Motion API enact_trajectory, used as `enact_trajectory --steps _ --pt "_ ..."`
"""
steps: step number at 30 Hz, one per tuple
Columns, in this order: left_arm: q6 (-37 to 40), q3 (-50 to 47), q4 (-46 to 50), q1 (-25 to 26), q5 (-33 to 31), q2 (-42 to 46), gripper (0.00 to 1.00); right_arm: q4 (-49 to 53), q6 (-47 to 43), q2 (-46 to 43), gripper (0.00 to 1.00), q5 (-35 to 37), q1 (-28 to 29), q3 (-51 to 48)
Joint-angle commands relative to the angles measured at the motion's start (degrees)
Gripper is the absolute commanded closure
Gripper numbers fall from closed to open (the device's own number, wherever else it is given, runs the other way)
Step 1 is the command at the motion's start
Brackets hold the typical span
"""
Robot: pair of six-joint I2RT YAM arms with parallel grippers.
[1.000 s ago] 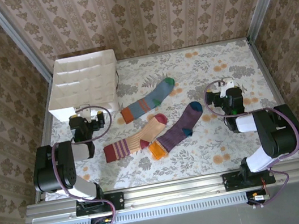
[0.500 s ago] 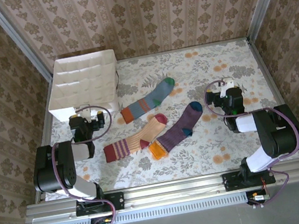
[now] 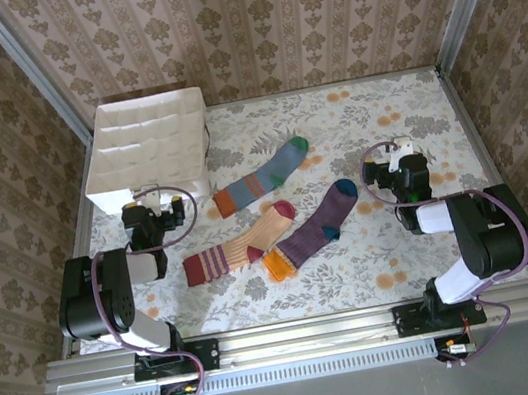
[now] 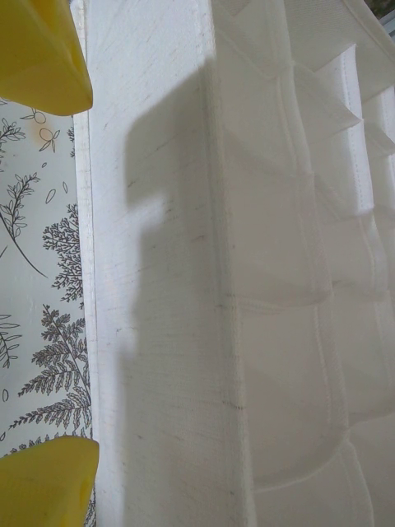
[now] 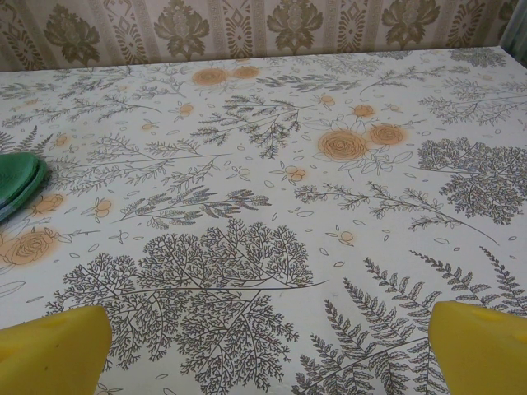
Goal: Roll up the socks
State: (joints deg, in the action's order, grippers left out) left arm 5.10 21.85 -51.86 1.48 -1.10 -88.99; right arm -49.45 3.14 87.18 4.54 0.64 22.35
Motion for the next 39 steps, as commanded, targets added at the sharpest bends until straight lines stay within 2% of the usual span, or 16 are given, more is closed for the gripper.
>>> enact_trajectory --steps 1,15,20,23,27,30,33,36,39 --pt "-0.8 0.8 0.1 -0.2 0.7 0.1 0.00 0.4 -0.7 0.4 0.00 1.3 0.3 0.9" --pt "-2.3 0.7 -0.3 -1.7 2.8 0.2 0.00 0.2 -0.7 0.3 0.00 1.3 0.3 0.7" --pt "-2.9 -0.9 -1.1 -1.7 1.3 3.0 0.04 10.6 -0.5 -4.5 0.00 1.7 0.3 4.4" --pt "-3.1 0.1 5.5 -1.7 -0.1 8.5 0.04 19.6 -0.7 -8.0 0.00 -0.3 0.3 7.8" --pt "-4.0 4.2 20.7 -1.4 0.4 16.5 0.07 34.7 0.5 -12.1 0.00 -2.5 1.5 14.1" --pt "-5.6 9.2 35.6 -1.4 2.4 20.5 0.15 44.0 0.9 -13.8 0.00 -0.2 5.9 17.9" --pt "-6.4 12.2 45.4 -0.5 6.6 22.8 0.23 50.8 3.0 -14.1 0.01 1.9 12.8 21.0" --pt "-6.1 13.6 51.8 2.6 9.9 25.1 0.29 58.2 10.2 -12.4 0.08 0.9 18.1 24.3" --pt "-4.8 13.6 54.5 8.2 13.1 26.6 0.35 63.9 18.4 -8.6 0.15 0.5 21.3 26.4"
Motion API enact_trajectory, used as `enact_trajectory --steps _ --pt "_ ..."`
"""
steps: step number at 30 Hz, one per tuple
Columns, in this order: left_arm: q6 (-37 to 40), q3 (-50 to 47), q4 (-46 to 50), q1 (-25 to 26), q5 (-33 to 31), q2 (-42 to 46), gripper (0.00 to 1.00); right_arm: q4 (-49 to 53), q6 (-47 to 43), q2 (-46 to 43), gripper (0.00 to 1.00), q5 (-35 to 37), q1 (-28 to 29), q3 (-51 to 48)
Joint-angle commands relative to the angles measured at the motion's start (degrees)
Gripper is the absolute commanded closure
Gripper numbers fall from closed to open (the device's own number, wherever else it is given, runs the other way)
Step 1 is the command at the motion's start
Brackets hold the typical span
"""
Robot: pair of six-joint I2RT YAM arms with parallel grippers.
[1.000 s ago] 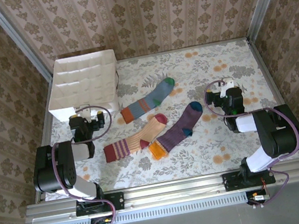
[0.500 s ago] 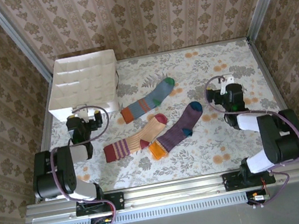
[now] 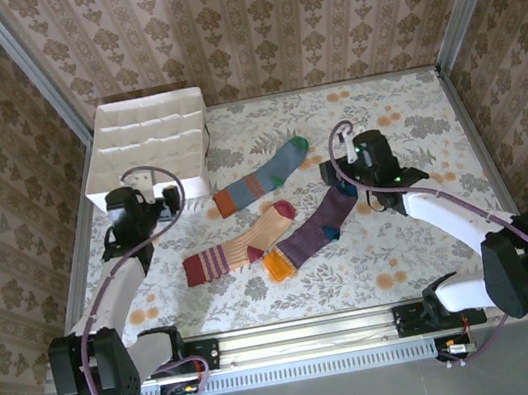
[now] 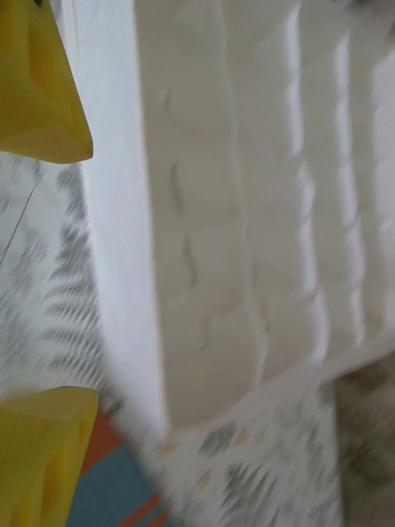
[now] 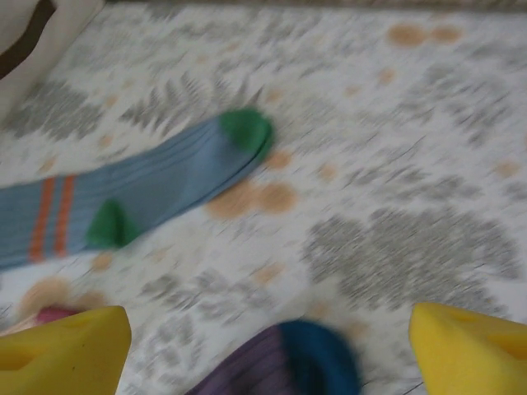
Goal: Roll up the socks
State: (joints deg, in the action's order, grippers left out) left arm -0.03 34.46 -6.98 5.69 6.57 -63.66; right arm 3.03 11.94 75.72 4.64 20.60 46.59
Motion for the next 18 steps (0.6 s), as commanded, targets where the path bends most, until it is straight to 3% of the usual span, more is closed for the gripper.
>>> enact_trajectory --steps 1,4,8,13,18 --pt "0.6 0.7 9.8 6.4 6.3 1.3 0.38 12.4 12.3 3.6 0.18 -0.2 2.0 2.1" --pt "1.6 -0.6 8.8 13.6 9.0 -0.5 0.45 11.7 16.7 8.6 0.28 -2.2 3.6 0.7" --pt "5.0 3.0 14.8 23.3 8.9 -5.0 0.55 10.2 20.3 13.5 0.40 -1.8 4.4 -0.9" --pt "3.6 4.4 15.7 31.2 9.1 -10.7 0.62 10.2 20.4 19.0 0.46 -1.6 4.4 1.8" --pt "-0.1 3.4 11.8 37.6 9.1 -17.1 0.67 8.9 19.7 22.7 0.62 -0.1 3.6 3.0"
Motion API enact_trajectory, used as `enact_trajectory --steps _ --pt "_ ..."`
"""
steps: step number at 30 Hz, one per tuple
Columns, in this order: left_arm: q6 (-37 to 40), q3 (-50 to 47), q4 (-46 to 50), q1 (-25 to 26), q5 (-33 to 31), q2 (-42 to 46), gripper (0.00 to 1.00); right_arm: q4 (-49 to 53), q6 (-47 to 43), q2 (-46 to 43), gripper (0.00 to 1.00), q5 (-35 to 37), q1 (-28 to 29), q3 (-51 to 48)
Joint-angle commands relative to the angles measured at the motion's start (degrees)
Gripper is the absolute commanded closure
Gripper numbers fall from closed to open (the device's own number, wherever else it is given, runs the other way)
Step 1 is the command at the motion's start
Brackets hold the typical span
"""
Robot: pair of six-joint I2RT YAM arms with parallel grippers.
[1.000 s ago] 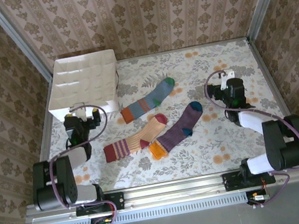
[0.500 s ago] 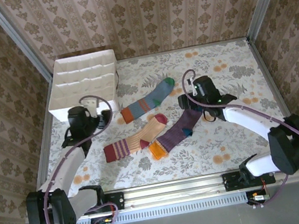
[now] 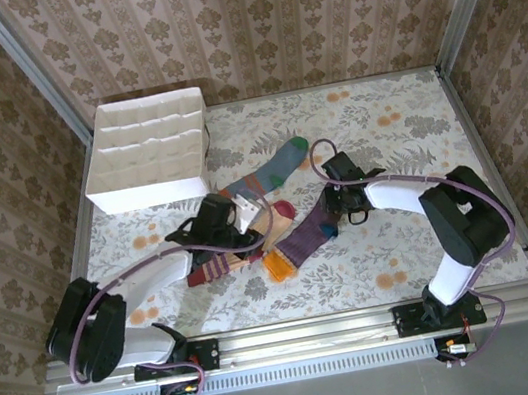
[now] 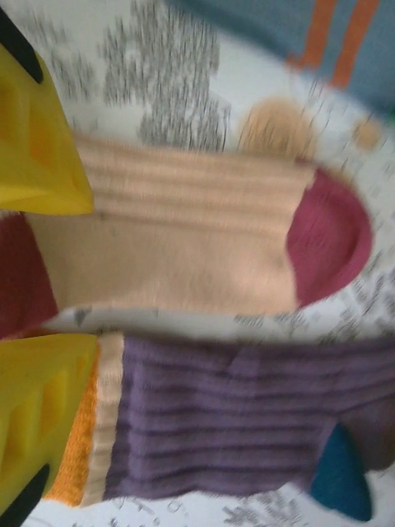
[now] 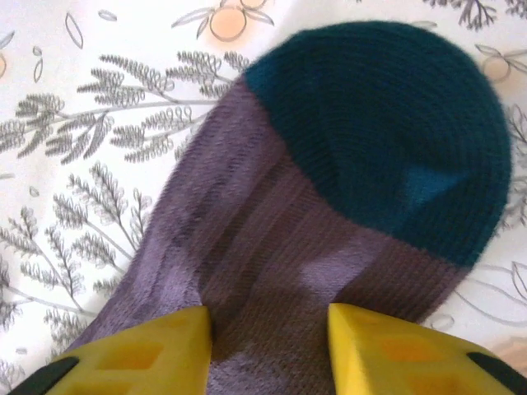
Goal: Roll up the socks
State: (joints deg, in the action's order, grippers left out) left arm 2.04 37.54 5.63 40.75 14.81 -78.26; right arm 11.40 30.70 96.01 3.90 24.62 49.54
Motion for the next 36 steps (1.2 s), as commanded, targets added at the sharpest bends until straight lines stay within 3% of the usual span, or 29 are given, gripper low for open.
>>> enact_trajectory --steps 1,4,12,14,19,25,29,36 --pt "-2.4 0.5 -1.0 3.6 0.5 -4.1 0.70 -0.4 0.9 3.0 0.63 0.2 -0.7 -0.1" --pt "-2.2 2.2 0.6 4.6 0.9 -8.6 0.83 -0.5 0.4 5.4 0.65 -0.7 -1.5 1.3" --pt "-0.1 8.2 4.8 8.3 1.3 -16.8 0.90 2.5 -4.2 9.8 0.67 -2.7 -5.2 6.2" --pt "-1.0 9.7 5.4 10.1 0.9 -18.0 0.91 3.3 -6.8 11.1 0.66 -6.7 -7.3 9.2" --pt "-4.7 10.7 2.5 12.9 -1.1 -18.3 0.89 10.1 -12.7 13.4 0.63 -10.0 -9.7 18.9" --pt "-5.6 11.0 1.9 9.3 -1.3 -14.2 0.75 14.4 -17.7 4.9 0.53 -9.2 -9.1 18.9" --pt "-7.4 8.6 1.2 3.5 3.6 -9.4 0.74 18.0 -21.0 -2.9 0.54 -0.5 -0.2 13.9" --pt "-14.3 0.7 -2.1 -9.7 11.6 -1.5 0.74 15.9 -19.6 -9.4 0.55 9.8 25.8 3.2"
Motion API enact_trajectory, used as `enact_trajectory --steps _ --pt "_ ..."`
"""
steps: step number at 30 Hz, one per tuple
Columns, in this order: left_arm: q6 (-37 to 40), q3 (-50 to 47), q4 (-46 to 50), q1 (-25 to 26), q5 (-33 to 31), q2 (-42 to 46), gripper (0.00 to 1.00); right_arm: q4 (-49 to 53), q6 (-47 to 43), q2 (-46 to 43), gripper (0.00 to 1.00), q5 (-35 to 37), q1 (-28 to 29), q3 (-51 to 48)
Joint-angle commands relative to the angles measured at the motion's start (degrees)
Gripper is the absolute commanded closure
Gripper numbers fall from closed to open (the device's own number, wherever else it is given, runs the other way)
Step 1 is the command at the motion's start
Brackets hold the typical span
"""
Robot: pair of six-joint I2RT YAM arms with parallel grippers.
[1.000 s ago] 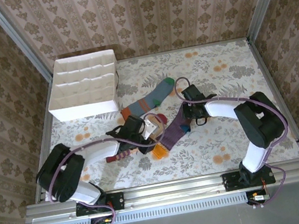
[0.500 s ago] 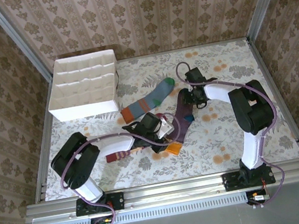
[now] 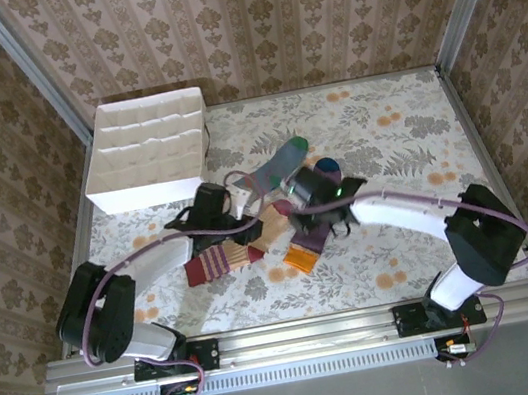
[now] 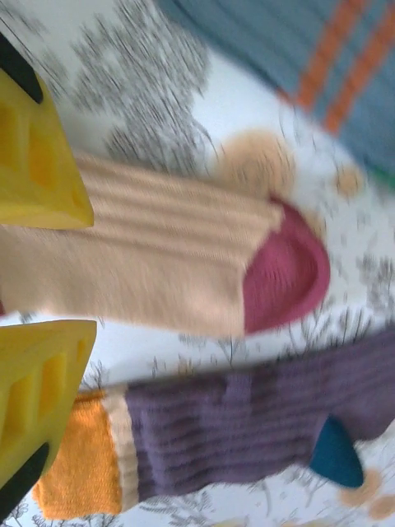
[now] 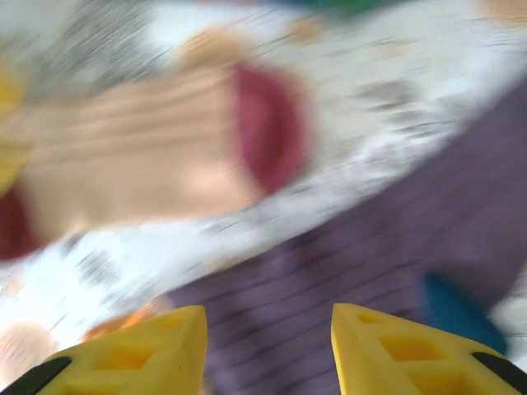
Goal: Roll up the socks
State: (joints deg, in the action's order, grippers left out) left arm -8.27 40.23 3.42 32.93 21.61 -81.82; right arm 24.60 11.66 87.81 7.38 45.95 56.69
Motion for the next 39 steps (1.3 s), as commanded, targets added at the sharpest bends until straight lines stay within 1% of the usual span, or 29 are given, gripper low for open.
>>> enact_trajectory --steps 1,4,6,10,14,15,19,21,24,26,29,30,31,32,34,36,39 --pt "-4.2 -2.5 0.7 -2.9 4.9 3.1 0.74 1.6 -0.2 -1.2 0.54 6.8 7.0 -5.1" --pt "-4.0 -4.2 1.3 -3.9 5.3 6.1 0.74 0.0 0.9 0.9 0.45 7.2 11.5 -6.2" --pt "-4.0 -5.4 1.3 -4.2 5.5 7.4 0.74 -0.5 1.4 3.5 0.43 7.7 12.5 -5.7" --pt "-4.5 -7.6 0.6 -4.4 5.6 9.1 0.74 -1.9 1.0 8.1 0.42 7.2 13.4 -4.6" --pt "-4.7 -9.1 0.0 -4.5 5.7 10.2 0.74 -3.5 1.8 9.8 0.44 6.5 14.1 -5.6" --pt "-4.5 -9.4 -0.3 -4.5 5.8 10.6 0.74 -3.9 2.1 10.1 0.47 6.6 14.3 -6.0" --pt "-2.5 -12.2 -4.2 -4.5 7.0 13.0 0.73 -4.3 3.4 10.2 0.73 7.2 14.8 -7.0" --pt "-1.4 -14.4 -7.9 -4.5 7.9 15.0 0.73 -5.7 3.8 9.0 0.80 6.4 14.8 -8.6" --pt "0.9 -18.8 -16.8 -4.4 10.6 18.8 0.73 -7.5 3.8 6.4 0.85 5.4 14.5 -11.1" --pt "3.1 -22.2 -23.2 -3.8 11.7 21.1 0.71 -8.5 3.5 4.7 0.88 3.2 13.5 -12.4" --pt "7.5 -26.2 -31.7 -1.4 13.9 23.4 0.67 -10.4 3.4 2.3 0.91 -1.7 11.2 -14.6" --pt "9.7 -27.3 -34.3 0.2 14.4 23.6 0.65 -10.5 3.4 1.6 0.91 -3.0 10.5 -15.1" --pt "14.4 -28.0 -35.8 2.2 14.9 23.5 0.63 -10.5 3.3 1.0 0.92 -4.7 9.6 -15.6" --pt "19.1 -28.3 -35.5 4.6 14.9 23.3 0.61 -10.4 3.0 0.5 0.92 -6.2 8.9 -16.0" --pt "29.5 -27.0 -31.1 9.5 12.1 21.8 0.58 -10.5 2.3 -0.5 0.92 -9.7 7.6 -17.1" --pt "33.6 -25.0 -28.8 11.4 11.1 19.4 0.57 -10.3 1.3 -1.2 0.93 -13.2 6.5 -18.1" --pt "36.6 -24.9 -33.2 12.3 10.8 16.0 0.57 -10.3 0.1 -1.8 0.93 -19.3 4.5 -18.7"
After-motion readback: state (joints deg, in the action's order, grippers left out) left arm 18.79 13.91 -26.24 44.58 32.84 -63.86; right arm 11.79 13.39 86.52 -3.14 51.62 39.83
